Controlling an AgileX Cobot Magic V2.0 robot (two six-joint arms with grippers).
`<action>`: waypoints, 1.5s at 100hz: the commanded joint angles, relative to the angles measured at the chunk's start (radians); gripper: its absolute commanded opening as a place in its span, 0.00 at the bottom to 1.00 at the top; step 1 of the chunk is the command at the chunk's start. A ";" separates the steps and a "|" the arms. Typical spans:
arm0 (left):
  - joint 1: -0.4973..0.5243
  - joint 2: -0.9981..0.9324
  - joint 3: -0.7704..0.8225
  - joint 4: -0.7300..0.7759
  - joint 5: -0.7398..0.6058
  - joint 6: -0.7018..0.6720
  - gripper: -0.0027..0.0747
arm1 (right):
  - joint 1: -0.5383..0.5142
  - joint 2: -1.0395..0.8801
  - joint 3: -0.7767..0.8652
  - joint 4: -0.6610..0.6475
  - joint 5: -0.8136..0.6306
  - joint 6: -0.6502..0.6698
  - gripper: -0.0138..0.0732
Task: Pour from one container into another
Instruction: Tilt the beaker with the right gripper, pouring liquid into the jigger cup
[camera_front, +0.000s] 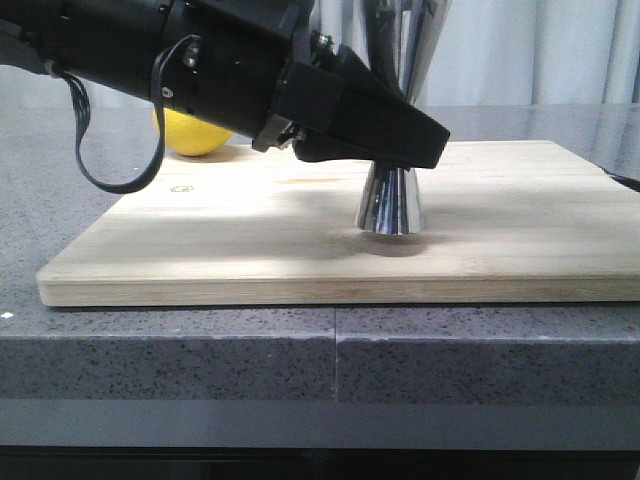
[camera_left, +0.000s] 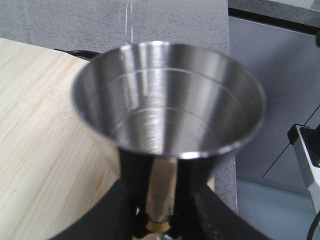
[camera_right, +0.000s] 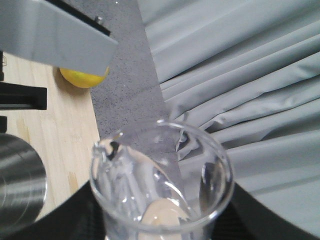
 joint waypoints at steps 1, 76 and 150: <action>0.000 -0.055 -0.034 -0.028 -0.050 -0.008 0.11 | 0.001 -0.017 -0.037 -0.022 -0.029 -0.001 0.45; 0.000 -0.055 -0.034 -0.028 -0.050 -0.008 0.11 | 0.001 -0.017 -0.037 -0.098 -0.029 -0.001 0.45; 0.000 -0.055 -0.034 -0.028 -0.050 -0.008 0.11 | 0.001 -0.017 -0.037 -0.194 -0.002 -0.001 0.45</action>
